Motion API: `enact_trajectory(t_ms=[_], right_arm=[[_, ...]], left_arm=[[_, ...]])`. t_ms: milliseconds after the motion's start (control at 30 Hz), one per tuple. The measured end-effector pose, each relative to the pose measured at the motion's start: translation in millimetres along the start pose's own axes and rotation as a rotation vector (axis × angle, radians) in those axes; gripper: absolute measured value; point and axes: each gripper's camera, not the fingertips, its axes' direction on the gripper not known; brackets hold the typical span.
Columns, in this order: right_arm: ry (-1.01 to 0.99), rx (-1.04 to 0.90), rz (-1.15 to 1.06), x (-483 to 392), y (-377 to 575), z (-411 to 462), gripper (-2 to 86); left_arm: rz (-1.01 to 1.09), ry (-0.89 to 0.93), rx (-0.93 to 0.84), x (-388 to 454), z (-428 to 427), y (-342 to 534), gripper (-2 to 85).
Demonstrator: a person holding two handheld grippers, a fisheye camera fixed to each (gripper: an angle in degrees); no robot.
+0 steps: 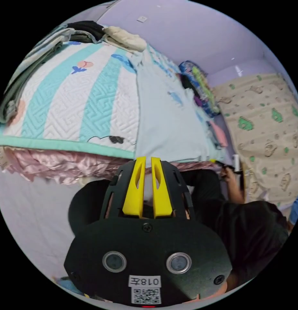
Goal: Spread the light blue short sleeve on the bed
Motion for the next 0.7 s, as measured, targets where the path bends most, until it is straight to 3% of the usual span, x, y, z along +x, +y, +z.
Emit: enact_trajectory(t_ms=[67, 267, 433, 700], right_arm=[[0.021, -0.039, 0.001, 3.4, -4.9, 11.4, 10.9], [-0.029, -0.053, 0.039, 18.6, -23.1, 23.8, 11.4], [-0.03, -0.115, 0.026, 14.4, -40.9, 43.4, 10.8], [-0.026, -0.174, -0.015, 12.2, -44.1, 41.7, 1.7]], left_arm=[[0.045, -0.176, -0.11, 21.0, 18.8, -5.5, 6.4], [0.195, -0.287, -0.281, 74.4, 43.5, -46.7, 9.8], [0.217, -0.264, -0.415, 95.1, 76.8, -80.0, 10.0], [0.171, -0.299, -0.504, 121.6, 103.2, -116.7, 5.6]])
